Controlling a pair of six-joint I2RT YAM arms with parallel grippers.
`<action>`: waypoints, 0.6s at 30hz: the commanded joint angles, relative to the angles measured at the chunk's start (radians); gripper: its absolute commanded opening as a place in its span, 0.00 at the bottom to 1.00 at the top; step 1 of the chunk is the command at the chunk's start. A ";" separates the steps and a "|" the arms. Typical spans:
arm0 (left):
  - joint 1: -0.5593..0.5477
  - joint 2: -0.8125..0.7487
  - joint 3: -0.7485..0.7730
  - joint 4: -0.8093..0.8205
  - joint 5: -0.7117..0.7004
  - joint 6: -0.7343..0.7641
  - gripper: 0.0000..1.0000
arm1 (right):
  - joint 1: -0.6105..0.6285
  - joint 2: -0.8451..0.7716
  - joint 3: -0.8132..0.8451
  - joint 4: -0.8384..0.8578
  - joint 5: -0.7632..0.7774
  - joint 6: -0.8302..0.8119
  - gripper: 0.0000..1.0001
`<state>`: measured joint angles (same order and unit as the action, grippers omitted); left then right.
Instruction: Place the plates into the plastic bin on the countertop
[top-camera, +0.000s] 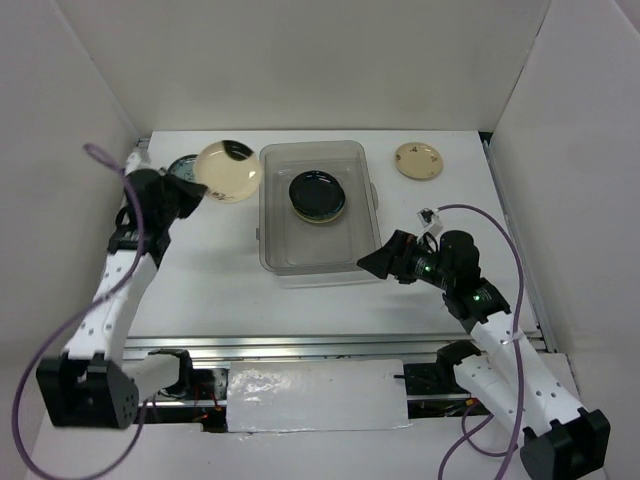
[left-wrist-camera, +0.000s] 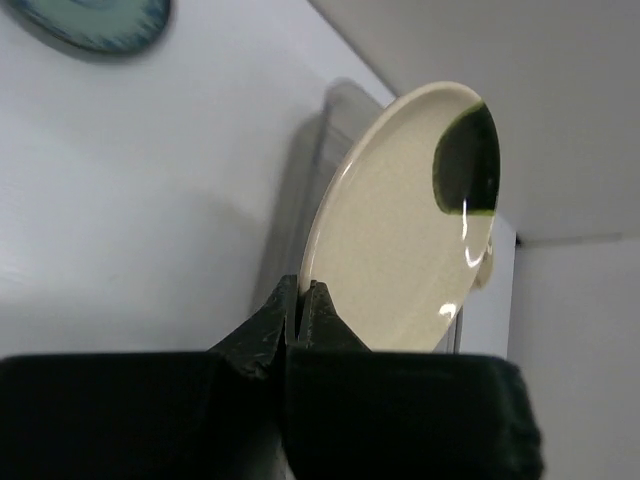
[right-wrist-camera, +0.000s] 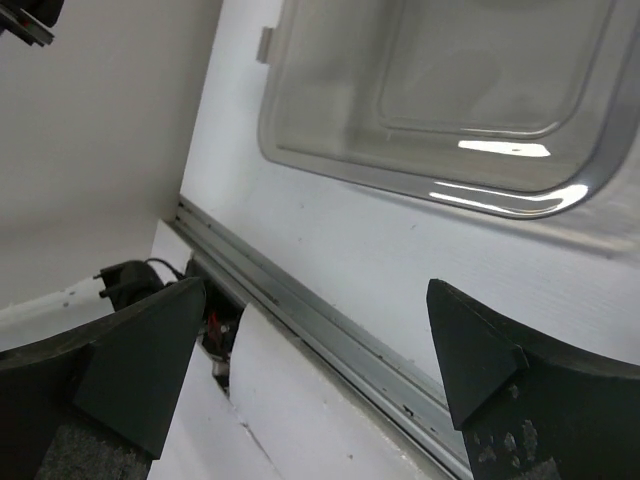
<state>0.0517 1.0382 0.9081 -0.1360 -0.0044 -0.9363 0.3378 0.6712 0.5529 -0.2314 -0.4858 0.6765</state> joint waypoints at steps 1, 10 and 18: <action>-0.136 0.207 0.135 -0.025 0.107 0.106 0.00 | -0.057 0.033 0.007 0.069 -0.026 0.002 1.00; -0.319 0.689 0.593 -0.131 0.095 0.244 0.00 | -0.220 0.086 0.007 0.043 -0.138 -0.046 1.00; -0.354 0.966 0.830 -0.224 0.081 0.284 0.00 | -0.286 0.099 -0.010 0.026 -0.201 -0.089 1.00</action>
<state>-0.2943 1.9579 1.6844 -0.3233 0.0731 -0.6838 0.0727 0.7757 0.5468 -0.2283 -0.6361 0.6304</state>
